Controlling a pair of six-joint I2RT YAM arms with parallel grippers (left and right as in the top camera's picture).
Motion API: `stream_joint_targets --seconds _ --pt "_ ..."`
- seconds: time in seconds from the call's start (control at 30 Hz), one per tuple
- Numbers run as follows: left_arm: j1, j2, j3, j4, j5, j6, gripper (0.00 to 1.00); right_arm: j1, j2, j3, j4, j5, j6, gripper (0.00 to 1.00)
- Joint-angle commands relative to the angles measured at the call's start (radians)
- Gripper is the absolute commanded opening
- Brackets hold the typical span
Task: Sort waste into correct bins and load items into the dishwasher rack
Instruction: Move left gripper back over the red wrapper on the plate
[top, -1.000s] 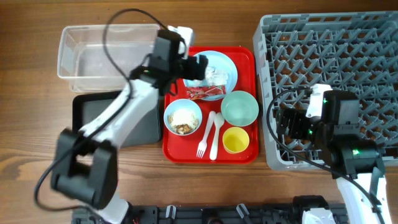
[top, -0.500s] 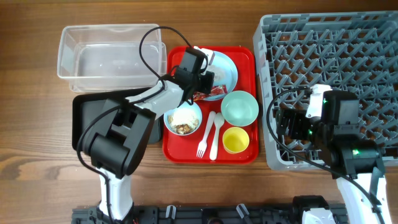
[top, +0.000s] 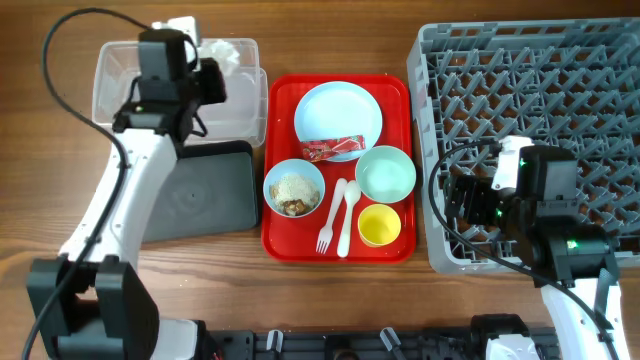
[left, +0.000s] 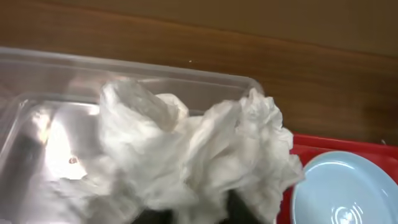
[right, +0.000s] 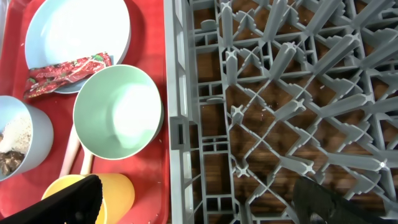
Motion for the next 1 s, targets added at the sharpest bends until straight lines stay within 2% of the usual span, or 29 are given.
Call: stream_joint_targets --seconds 0.0,0.03,0.2,0.23,0.43,0.63,0.73,0.77,0.87,0.97 --pt "0.013 0.049 0.002 0.003 -0.005 -0.002 0.60 0.002 -0.005 0.023 0.002 -0.016 0.013 1.00" --pt "0.003 0.045 0.002 0.011 0.006 -0.002 0.68 0.002 -0.005 0.023 0.002 -0.016 0.013 1.00" --pt "-0.076 0.034 0.002 0.005 0.198 0.005 0.72 0.002 -0.005 0.023 0.002 -0.016 0.013 1.00" --pt "-0.100 0.036 0.002 -0.002 0.200 0.010 0.73 0.002 -0.005 0.023 0.002 -0.016 0.014 1.00" --pt "-0.212 0.060 0.002 -0.025 0.019 0.009 0.72 0.002 -0.005 0.023 0.001 -0.016 0.013 1.00" --pt "-0.164 0.059 0.002 -0.010 -0.138 0.004 0.70 0.002 -0.005 0.023 0.001 -0.016 0.013 1.00" --pt "-0.124 0.059 0.002 -0.012 -0.140 -0.025 0.70 0.002 -0.005 0.023 0.002 -0.016 0.013 1.00" --pt "-0.119 0.058 0.002 -0.014 -0.123 -0.048 0.71 0.002 -0.005 0.023 0.002 -0.016 0.014 1.00" --pt "-0.139 0.056 0.002 -0.014 0.062 -0.042 0.71 0.002 -0.005 0.023 0.002 -0.016 0.014 1.00" --pt "-0.212 0.056 0.002 -0.023 0.261 0.054 0.73 0.002 -0.005 0.023 0.002 -0.016 0.014 1.00"
